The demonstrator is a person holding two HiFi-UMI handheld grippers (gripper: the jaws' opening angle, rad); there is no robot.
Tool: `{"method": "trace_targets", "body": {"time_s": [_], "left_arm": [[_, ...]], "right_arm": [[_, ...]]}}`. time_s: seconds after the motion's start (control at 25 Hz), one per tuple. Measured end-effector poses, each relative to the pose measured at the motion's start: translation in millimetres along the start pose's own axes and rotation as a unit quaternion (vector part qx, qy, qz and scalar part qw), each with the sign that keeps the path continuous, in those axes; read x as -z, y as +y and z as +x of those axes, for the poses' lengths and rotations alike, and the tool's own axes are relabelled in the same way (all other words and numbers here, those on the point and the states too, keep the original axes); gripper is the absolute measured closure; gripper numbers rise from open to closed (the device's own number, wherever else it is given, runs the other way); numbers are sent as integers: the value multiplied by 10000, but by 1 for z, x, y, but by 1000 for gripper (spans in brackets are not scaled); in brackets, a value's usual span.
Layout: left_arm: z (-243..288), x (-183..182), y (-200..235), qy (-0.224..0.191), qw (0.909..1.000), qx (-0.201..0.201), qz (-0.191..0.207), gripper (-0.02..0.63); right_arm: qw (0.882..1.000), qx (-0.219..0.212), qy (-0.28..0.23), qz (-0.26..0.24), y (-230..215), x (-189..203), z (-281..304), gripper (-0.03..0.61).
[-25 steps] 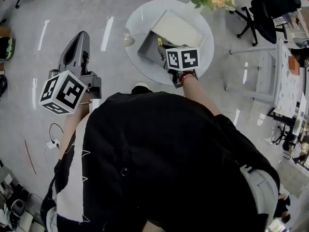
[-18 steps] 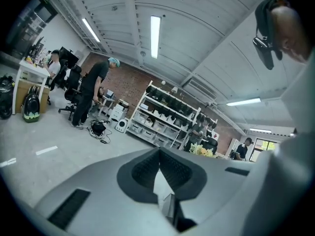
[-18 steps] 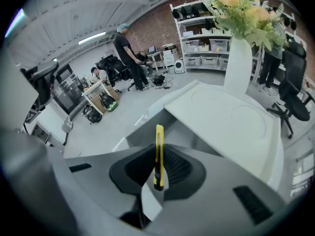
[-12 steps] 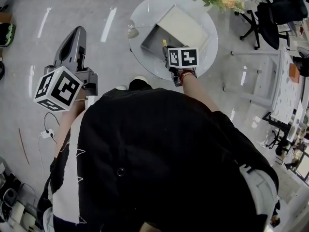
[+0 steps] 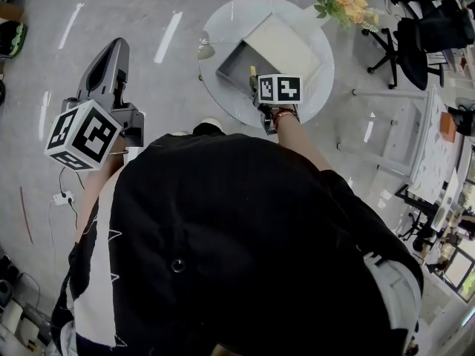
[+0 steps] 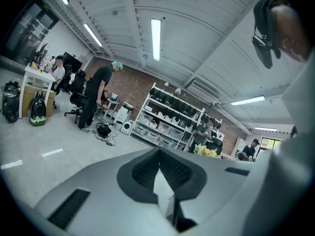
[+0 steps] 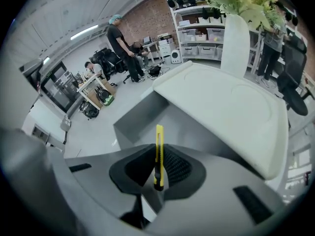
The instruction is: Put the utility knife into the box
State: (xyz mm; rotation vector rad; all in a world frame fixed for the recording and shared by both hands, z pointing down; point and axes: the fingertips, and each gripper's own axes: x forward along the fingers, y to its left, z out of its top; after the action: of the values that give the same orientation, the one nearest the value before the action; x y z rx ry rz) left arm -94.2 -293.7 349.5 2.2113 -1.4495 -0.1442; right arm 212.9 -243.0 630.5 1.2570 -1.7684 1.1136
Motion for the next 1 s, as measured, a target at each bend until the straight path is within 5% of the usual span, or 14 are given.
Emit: {"method": "trace_targets", "body": {"time_s": [1.0], "left_arm": [[-24,-6,25,-219,9987,-457,-111,603]], "right_arm": [[9988,70,457,-178,2,5,26,525]]}}
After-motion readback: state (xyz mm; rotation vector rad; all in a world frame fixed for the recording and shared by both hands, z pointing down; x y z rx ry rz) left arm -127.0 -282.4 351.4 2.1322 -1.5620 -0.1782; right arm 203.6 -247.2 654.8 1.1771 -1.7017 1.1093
